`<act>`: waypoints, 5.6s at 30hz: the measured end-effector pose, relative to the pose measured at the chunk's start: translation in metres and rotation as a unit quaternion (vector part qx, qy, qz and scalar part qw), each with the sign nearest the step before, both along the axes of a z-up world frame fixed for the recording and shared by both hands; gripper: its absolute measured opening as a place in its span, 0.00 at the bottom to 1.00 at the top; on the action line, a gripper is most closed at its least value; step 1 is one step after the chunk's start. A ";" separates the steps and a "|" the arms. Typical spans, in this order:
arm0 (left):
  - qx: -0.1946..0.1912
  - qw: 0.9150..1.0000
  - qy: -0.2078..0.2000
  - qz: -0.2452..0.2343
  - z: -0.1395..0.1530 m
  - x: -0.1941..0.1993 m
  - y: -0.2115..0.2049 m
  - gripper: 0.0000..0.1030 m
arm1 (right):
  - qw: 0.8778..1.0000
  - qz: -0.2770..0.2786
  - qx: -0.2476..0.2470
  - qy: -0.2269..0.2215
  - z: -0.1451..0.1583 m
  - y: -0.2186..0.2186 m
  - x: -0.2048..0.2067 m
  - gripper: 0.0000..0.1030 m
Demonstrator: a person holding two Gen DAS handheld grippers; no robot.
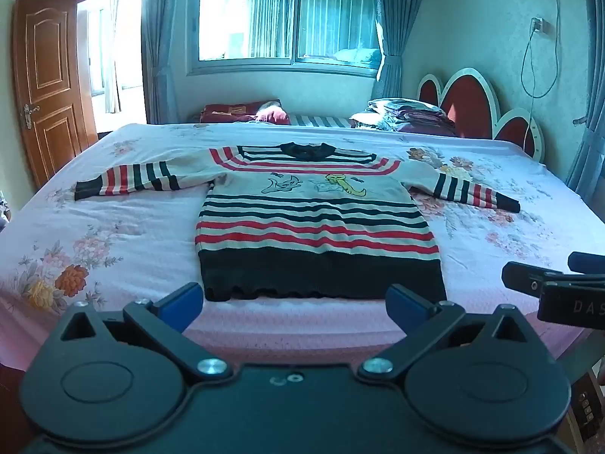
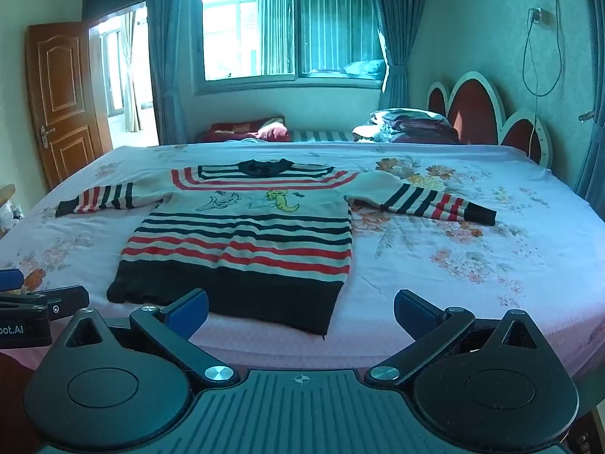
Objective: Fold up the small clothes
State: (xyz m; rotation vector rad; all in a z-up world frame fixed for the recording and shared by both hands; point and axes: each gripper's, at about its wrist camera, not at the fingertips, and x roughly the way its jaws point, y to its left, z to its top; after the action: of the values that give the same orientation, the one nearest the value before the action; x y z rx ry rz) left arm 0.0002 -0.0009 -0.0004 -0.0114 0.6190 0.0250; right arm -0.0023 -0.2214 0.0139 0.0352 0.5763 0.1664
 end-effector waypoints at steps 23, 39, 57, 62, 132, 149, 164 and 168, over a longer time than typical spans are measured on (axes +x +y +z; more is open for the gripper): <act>-0.006 1.000 -0.002 0.000 0.004 -0.002 0.004 1.00 | 1.000 -0.003 0.007 0.001 0.001 0.001 -0.003 1.00; -0.002 1.000 -0.006 0.000 0.006 -0.005 0.005 1.00 | 1.000 -0.001 0.002 -0.005 0.006 0.005 -0.001 1.00; 0.000 1.000 -0.004 0.004 0.007 -0.006 0.006 1.00 | 1.000 0.002 0.004 -0.002 0.003 0.004 0.000 1.00; 0.000 1.000 -0.003 0.005 0.007 -0.006 0.006 1.00 | 1.000 0.005 0.004 -0.001 0.002 0.004 0.002 1.00; -0.008 0.999 0.012 -0.042 -0.005 0.109 0.008 1.00 | 0.998 -0.056 0.006 0.020 -0.008 -0.003 0.096 1.00; -0.026 0.995 0.029 -0.088 -0.022 0.209 0.008 1.00 | 0.992 -0.126 0.011 0.027 -0.019 -0.020 0.181 1.00; -0.059 0.987 0.105 -0.102 -0.061 0.362 -0.085 0.98 | 0.976 -0.198 0.070 0.056 -0.066 -0.168 0.321 1.00; -0.049 0.985 0.120 -0.117 -0.070 0.394 -0.124 0.98 | 0.963 -0.238 0.104 0.067 -0.091 -0.225 0.354 1.00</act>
State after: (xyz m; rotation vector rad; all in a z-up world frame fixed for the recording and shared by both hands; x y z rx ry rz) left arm 0.3941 -0.1245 -0.0702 -0.0316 0.8589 -0.2339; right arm 0.3514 -0.4464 -0.0768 0.3887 0.6669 -0.2474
